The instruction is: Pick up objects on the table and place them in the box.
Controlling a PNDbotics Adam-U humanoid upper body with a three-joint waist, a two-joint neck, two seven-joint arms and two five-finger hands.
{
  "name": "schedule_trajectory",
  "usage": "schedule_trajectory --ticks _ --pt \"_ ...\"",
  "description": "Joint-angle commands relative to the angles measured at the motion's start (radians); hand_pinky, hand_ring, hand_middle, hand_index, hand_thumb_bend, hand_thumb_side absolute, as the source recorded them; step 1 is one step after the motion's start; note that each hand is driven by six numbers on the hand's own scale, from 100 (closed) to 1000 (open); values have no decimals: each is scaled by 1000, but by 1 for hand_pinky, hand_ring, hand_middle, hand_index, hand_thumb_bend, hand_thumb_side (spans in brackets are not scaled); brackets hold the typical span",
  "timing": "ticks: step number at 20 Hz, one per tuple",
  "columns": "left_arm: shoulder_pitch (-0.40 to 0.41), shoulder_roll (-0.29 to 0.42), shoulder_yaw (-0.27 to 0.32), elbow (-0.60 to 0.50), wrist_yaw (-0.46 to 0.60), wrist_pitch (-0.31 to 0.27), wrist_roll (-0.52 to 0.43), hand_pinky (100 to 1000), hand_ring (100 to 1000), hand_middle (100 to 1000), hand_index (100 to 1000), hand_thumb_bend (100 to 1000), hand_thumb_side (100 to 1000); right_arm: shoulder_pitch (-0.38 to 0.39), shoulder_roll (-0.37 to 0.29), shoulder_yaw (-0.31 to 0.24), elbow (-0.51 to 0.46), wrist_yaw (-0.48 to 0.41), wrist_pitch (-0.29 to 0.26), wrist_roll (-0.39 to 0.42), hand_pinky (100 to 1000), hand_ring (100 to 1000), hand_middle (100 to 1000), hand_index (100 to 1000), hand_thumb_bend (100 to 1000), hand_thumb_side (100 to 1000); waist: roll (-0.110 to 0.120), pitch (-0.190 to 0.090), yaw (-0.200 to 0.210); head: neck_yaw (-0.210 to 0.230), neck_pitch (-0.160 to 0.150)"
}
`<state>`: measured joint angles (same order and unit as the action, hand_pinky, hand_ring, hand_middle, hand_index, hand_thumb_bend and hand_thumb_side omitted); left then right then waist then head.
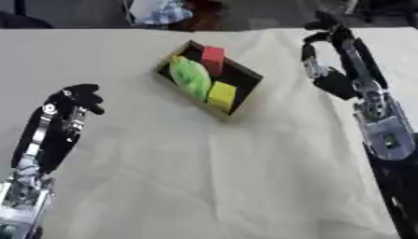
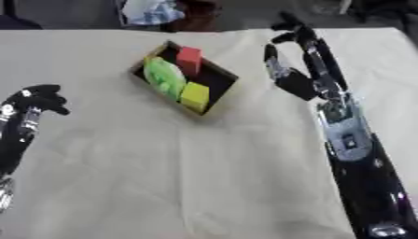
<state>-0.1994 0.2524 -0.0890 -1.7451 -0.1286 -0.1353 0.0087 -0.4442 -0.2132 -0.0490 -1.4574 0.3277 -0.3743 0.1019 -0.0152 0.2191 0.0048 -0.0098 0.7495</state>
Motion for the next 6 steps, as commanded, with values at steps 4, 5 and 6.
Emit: schedule_trajectory --ticks 4,5,6 --pt "13 -2 -13 5 23 -24 30 795 585 588 770 100 835 115 48 -9 -140 -105 31 54 914 731 779 928 100 564 3 -24 -14 34 20" --pt "17 -3 -15 9 23 -26 32 795 585 587 770 100 839 128 49 -10 -160 -124 38 66 913 731 778 926 100 560 4 -25 -15 40 20" --pt "21 -4 -15 12 23 -27 34 795 585 587 769 100 845 136 48 -12 -174 -140 45 77 913 730 775 925 100 552 4 -26 -14 45 20"
